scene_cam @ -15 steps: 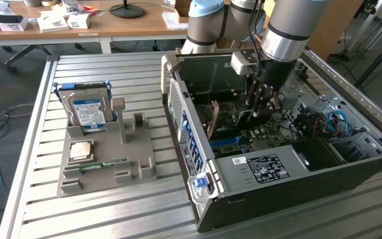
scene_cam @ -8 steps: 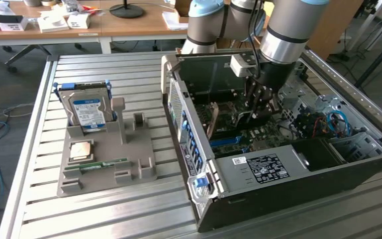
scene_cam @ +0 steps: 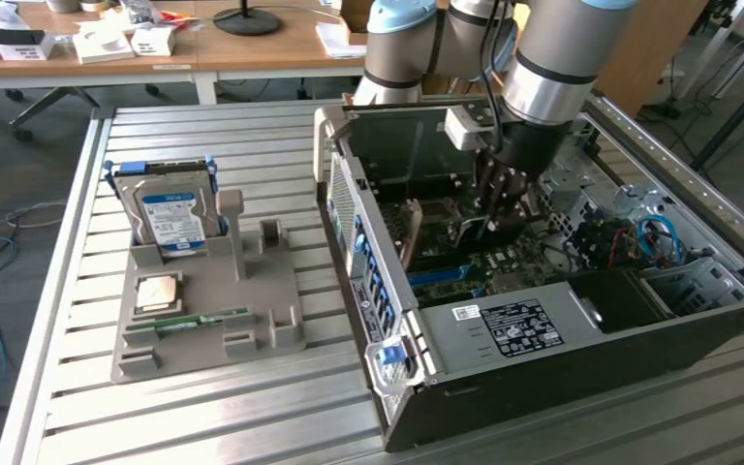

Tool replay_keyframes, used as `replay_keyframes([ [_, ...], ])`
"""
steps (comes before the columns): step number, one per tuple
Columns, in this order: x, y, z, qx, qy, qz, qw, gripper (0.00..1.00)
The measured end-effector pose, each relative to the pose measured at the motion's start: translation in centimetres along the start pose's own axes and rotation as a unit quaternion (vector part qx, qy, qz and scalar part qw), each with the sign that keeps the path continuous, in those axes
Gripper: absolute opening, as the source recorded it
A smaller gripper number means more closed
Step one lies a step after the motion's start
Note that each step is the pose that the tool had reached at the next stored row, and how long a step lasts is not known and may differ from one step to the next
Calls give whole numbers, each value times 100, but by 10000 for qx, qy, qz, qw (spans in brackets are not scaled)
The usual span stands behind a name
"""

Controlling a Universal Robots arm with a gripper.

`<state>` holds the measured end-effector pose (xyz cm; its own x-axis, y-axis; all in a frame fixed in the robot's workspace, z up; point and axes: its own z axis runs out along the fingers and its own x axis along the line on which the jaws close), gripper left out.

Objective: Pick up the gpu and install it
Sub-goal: 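Insert the gpu into the slot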

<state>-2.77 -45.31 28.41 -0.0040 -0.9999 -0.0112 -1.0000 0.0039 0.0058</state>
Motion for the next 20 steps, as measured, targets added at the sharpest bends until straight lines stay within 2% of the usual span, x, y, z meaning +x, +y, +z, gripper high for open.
replay_keyframes([
  [9,1,59,4,0,0,-1,10000,27],
  [16,1,63,93,0,0,-1,10000,27],
  [20,2,64,103,-1,2,-1,10000,27],
])
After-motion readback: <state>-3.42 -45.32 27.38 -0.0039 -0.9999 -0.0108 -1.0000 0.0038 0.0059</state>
